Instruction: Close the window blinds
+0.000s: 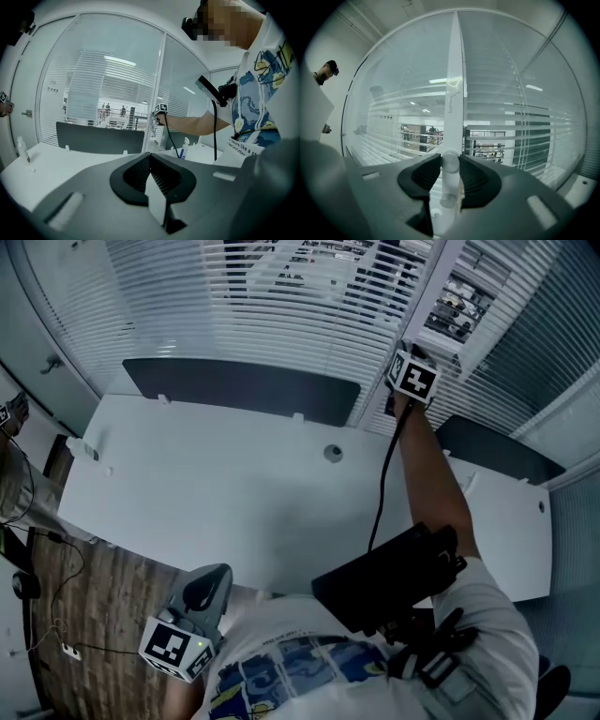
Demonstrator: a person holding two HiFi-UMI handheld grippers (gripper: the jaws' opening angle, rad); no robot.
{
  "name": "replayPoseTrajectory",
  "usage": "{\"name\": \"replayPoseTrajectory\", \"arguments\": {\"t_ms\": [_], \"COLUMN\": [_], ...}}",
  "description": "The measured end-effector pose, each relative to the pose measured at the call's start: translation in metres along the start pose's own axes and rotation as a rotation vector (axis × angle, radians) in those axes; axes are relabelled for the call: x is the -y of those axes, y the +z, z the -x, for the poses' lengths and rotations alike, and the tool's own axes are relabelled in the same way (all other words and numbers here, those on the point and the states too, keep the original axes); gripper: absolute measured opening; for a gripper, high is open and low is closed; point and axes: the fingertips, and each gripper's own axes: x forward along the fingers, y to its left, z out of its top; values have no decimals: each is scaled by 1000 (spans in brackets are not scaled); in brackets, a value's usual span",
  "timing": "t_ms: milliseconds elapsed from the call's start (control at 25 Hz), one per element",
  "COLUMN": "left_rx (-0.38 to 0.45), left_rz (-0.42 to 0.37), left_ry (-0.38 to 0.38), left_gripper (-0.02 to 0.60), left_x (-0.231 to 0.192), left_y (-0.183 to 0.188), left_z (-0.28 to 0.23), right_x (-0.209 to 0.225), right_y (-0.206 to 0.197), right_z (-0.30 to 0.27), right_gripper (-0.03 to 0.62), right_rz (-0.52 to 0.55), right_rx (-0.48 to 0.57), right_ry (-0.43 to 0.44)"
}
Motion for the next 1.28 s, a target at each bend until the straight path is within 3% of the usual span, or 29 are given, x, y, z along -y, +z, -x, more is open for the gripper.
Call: {"name": "replayPoseTrajectory", "arguments": {"t_ms": [80,200,560,800,920,960,1040,1280], "left_rx": [0,-3,-4,-9,-12,-12,-9,-15], "left_rz": [-1,0,-2,-4,-6,-7,-11,-16], "left_ry": [-1,-5,-23,-39,-42,-44,-49,-53], "left_gripper": [5,5,5,5,5,5,5,5], "left_x": [0,0,1,4,5,6,9,9], "left_y": [0,-1,1,1,1,1,3,2], "left_z": [-1,-2,-10,-13,-15,-16,-17,-19], "right_x": [-1,-5,-15,-16,-17,-17,-16,-2], "right_y": [0,2,-4,-13,-18,-16,-11,-10], "right_z": [0,1,-6,-11,-16,-15,-10,3], "right_gripper": [127,126,124,124,124,124,126,156], "right_rz": [29,156,765,1236,1348,1321,1145,242], "right_rx": [-4,-10,-31,-13,-8,-2,17,2], "right_ry": [-15,-40,-111,-182,-185,-180,-151,51]}}
